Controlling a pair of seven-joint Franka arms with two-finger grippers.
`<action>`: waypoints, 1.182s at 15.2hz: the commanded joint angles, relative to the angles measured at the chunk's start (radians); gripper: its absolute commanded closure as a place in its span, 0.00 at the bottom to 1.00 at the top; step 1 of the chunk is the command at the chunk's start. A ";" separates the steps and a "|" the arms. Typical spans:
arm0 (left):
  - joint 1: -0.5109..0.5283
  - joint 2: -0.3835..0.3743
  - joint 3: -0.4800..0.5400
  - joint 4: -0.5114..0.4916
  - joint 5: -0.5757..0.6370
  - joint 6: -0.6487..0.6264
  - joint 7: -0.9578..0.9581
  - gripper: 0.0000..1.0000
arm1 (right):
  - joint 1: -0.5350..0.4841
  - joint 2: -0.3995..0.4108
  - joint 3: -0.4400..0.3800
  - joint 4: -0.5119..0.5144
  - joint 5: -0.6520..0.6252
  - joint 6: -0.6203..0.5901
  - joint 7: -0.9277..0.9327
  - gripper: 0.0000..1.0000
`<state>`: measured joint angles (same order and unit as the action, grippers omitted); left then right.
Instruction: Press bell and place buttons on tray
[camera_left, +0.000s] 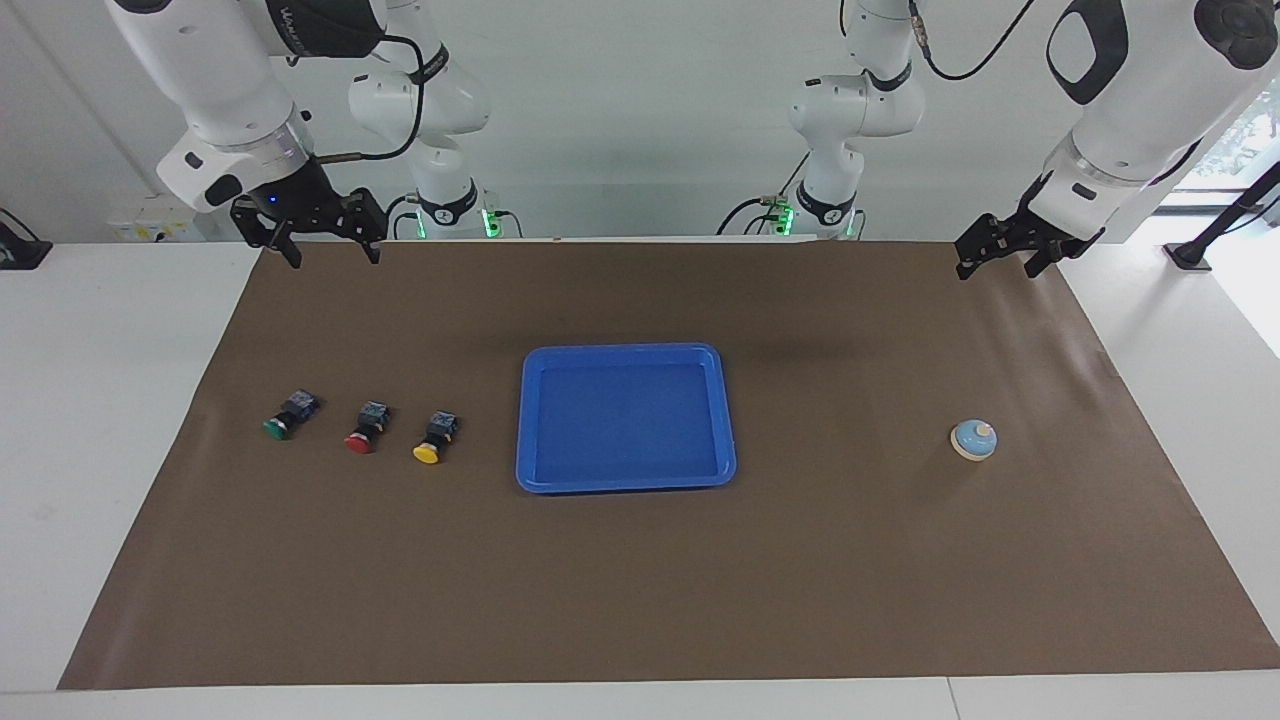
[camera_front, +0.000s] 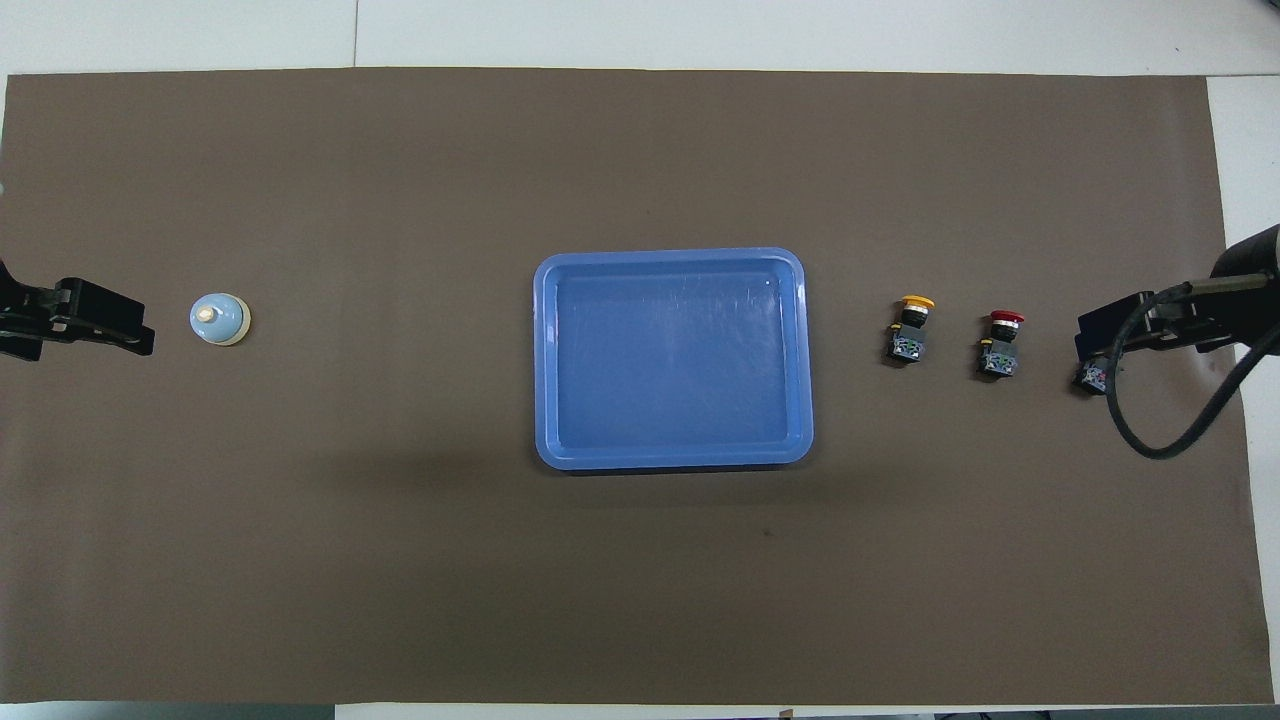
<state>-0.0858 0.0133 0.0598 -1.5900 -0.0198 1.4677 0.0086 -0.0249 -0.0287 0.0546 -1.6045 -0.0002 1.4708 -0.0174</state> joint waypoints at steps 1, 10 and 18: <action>-0.003 -0.021 0.003 -0.024 0.017 0.008 -0.009 0.00 | -0.010 -0.023 -0.001 -0.025 0.017 -0.003 -0.022 0.00; -0.005 -0.019 0.003 -0.042 0.020 0.123 -0.007 0.57 | -0.010 -0.025 -0.001 -0.025 0.017 -0.003 -0.022 0.00; 0.132 0.108 0.008 -0.136 0.021 0.341 0.106 1.00 | -0.010 -0.023 -0.001 -0.026 0.017 -0.003 -0.022 0.00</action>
<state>0.0163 0.0545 0.0738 -1.7181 -0.0132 1.7481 0.0645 -0.0249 -0.0290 0.0546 -1.6047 -0.0002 1.4708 -0.0174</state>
